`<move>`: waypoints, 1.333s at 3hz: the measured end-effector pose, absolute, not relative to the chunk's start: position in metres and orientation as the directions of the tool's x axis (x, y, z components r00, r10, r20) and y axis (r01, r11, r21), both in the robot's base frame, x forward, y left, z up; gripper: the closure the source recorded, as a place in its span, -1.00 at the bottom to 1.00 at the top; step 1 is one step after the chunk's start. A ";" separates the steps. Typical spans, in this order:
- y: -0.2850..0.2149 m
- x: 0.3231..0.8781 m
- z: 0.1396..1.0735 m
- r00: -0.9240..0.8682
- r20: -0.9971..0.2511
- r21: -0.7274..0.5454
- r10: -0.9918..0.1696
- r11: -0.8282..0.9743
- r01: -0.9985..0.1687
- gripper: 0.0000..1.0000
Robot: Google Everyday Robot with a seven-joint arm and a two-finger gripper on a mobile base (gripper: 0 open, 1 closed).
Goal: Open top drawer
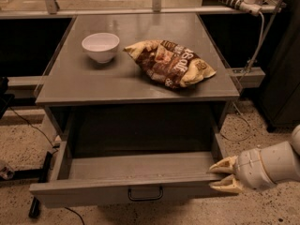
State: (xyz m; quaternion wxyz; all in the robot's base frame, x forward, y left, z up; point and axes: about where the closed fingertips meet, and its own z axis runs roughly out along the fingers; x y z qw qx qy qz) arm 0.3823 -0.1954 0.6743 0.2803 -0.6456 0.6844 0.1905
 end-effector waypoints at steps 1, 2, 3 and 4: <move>-0.198 0.371 0.672 -0.020 -0.643 -0.080 -0.766 0.093 -0.992 -0.24; -0.207 0.341 0.667 -0.043 -0.664 -0.043 -0.746 0.096 -0.995 0.22; -0.207 0.341 0.673 -0.043 -0.664 -0.043 -0.746 0.096 -0.995 0.69; -0.207 0.340 0.675 -0.044 -0.664 -0.042 -0.746 0.096 -0.994 1.00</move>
Offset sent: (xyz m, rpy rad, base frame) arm -0.1649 -0.0506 -0.0358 0.1667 0.1936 -0.0067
